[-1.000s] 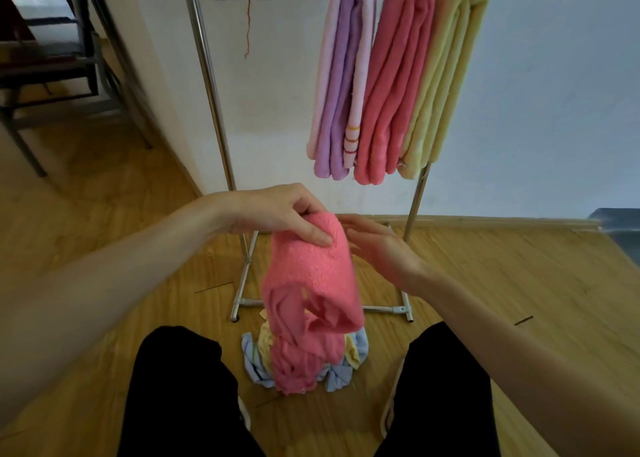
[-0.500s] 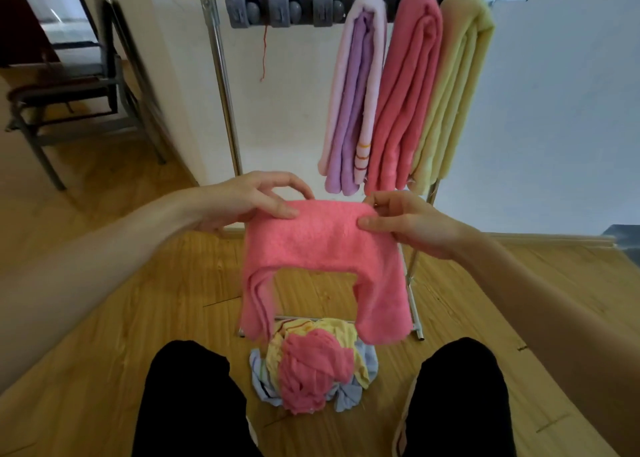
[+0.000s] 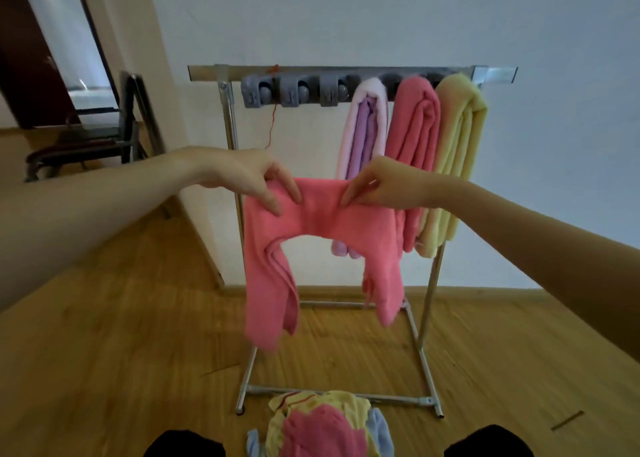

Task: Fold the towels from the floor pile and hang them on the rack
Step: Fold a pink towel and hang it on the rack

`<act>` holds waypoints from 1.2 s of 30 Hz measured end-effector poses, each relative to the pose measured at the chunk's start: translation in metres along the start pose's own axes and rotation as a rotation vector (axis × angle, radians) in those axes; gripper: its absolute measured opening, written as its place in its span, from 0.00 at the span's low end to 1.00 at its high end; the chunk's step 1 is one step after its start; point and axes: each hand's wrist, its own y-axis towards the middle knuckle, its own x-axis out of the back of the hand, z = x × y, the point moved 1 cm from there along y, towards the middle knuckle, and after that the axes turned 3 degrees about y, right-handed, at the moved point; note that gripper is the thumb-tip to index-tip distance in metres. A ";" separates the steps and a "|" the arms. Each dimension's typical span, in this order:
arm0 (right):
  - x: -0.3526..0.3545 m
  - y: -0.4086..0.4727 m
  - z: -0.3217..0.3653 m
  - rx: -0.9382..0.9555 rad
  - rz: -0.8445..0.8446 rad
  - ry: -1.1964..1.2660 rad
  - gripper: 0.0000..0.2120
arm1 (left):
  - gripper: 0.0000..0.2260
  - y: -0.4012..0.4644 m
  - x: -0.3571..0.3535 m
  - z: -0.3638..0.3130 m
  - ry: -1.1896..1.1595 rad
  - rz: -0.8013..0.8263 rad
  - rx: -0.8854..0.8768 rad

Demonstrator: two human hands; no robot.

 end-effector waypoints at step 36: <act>-0.008 0.154 -0.029 -0.110 -1.100 -0.029 0.34 | 0.19 0.145 0.110 -0.008 0.751 -1.103 -0.264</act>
